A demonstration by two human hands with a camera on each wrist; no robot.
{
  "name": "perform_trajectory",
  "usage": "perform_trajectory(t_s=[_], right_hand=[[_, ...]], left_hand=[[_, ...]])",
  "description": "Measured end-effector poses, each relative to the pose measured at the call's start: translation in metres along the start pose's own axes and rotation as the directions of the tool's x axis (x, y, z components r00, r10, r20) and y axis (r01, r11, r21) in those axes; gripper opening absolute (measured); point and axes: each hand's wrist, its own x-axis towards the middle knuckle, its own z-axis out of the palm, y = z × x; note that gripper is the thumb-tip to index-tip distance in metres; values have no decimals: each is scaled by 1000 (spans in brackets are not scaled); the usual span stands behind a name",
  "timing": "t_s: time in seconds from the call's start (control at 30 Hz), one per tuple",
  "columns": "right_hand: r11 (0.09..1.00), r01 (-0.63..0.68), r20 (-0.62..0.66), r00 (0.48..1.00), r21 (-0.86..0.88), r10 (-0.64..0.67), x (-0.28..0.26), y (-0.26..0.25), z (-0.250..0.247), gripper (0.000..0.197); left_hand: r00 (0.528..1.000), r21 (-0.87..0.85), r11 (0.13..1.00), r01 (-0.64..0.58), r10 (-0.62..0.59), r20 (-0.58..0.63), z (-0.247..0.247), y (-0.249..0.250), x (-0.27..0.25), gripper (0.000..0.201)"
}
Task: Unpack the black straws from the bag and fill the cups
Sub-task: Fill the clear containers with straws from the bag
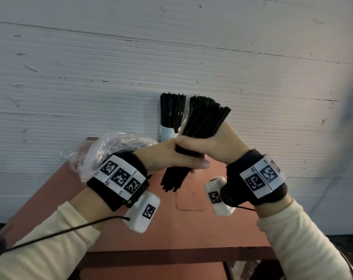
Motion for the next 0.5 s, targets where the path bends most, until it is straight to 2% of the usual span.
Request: perform_trajectory(t_s=[0.07, 0.1, 0.17, 0.23, 0.27, 0.33, 0.4, 0.5], right_hand=[[995, 45, -132, 991, 89, -33, 8, -4, -14, 16], [991, 66, -230, 972, 115, -38, 12, -6, -23, 16], [989, 89, -431, 902, 121, -28, 22, -11, -42, 13], [991, 80, -559, 829, 110, -4, 32, -12, -59, 11], [994, 65, -596, 803, 92, 3, 37, -10, -65, 13], [999, 23, -621, 783, 42, 8, 47, -4, -71, 19], [999, -28, -614, 788, 26, 38, 56, 6, -72, 21], [992, -124, -572, 813, 11, 108, 67, 27, -69, 19]], left_hand=[[989, -9, 999, -47, 45, -142, 1, 4, 8, 53], [965, 10, 996, -84, 84, -248, 2, 5, 13, 61], [871, 108, 988, -111, 149, -468, 1, 1, 26, 78], [795, 150, 987, -56, 135, -592, -5, -9, 41, 103], [792, 137, 991, 1, 83, -605, -9, -14, 49, 117], [834, 115, 986, 121, -38, -550, -14, -21, 63, 130], [870, 105, 982, 159, -89, -485, -17, -26, 73, 125], [895, 119, 980, 161, -94, -435, -18, -28, 81, 108]])
